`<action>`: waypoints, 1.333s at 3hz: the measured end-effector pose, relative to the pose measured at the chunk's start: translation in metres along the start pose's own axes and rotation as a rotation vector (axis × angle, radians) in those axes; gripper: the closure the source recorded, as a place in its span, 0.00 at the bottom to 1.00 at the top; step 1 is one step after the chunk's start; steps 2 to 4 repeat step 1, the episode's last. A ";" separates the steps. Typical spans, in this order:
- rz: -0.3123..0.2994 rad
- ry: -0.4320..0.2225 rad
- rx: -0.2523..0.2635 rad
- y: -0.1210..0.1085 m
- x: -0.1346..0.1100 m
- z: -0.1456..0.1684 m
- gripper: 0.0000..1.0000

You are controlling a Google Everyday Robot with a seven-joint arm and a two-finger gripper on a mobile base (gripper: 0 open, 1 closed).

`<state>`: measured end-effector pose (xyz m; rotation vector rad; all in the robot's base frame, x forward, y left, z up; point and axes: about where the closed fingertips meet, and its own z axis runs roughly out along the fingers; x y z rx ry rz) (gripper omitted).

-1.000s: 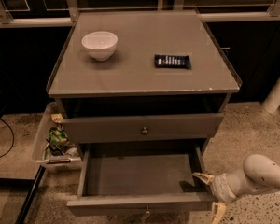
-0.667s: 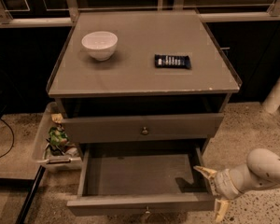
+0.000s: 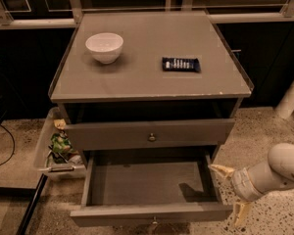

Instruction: Open middle drawer

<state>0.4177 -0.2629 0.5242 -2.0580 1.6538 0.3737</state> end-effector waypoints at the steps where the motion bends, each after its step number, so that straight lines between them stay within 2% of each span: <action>1: -0.006 0.008 0.005 -0.002 -0.002 -0.005 0.00; 4: -0.006 0.008 0.005 -0.002 -0.002 -0.005 0.00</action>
Offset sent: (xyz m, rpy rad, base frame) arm 0.0000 0.0000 0.0000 0.0000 0.0000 0.0000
